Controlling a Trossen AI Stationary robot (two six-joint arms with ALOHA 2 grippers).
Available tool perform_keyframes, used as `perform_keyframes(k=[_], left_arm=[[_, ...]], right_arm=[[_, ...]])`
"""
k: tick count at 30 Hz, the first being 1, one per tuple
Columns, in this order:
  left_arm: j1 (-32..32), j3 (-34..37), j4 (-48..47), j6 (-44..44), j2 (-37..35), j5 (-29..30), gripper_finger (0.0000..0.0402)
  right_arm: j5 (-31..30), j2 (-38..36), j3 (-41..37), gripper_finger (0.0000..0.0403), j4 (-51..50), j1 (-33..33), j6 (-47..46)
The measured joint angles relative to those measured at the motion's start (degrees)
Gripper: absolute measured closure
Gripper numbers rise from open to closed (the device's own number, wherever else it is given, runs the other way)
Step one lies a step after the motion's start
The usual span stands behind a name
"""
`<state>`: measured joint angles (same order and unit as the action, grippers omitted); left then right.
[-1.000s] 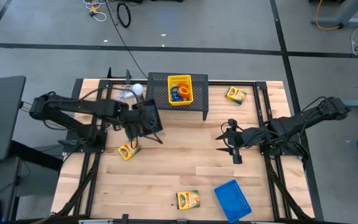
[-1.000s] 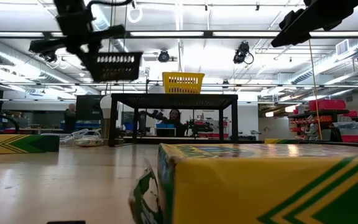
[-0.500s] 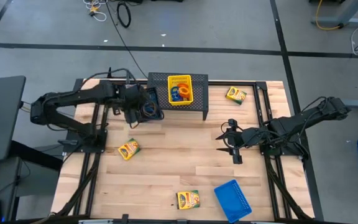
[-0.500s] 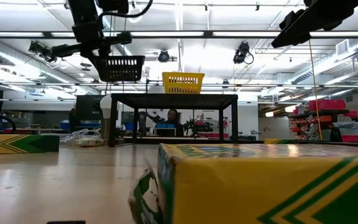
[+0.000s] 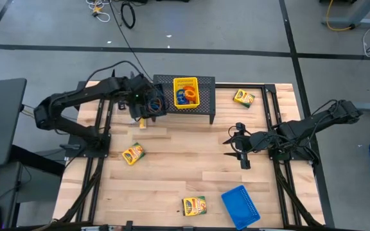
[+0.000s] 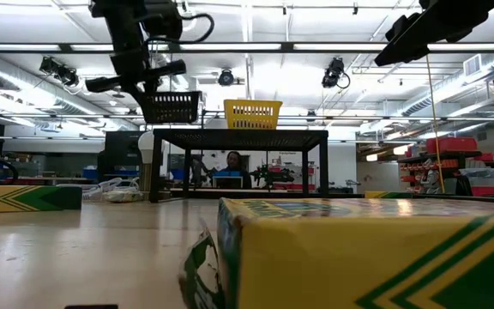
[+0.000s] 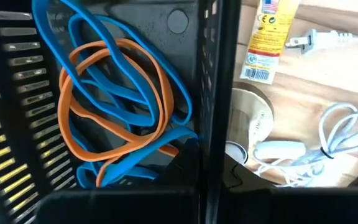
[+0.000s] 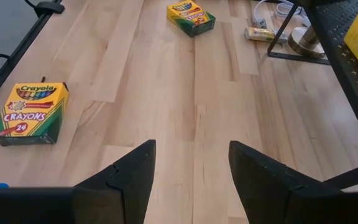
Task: Pick & Place Office Desk Supplies
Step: Put the black basket on the shelf
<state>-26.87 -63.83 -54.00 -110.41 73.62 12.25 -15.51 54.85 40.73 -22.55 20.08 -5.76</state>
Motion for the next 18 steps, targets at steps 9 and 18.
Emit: perform_keyframes(k=[9,18], left_arm=[[-1.16,0.00,3.21,-2.62,1.57,-0.46,0.0400],[-4.28,-0.04,7.69,-3.54,3.47,-1.92,0.0400]], right_arm=[[0.00,0.00,0.00,0.0190,0.00,0.00,-0.86],[0.10,0.00,0.01,0.0190,-0.02,0.00,-0.44]])
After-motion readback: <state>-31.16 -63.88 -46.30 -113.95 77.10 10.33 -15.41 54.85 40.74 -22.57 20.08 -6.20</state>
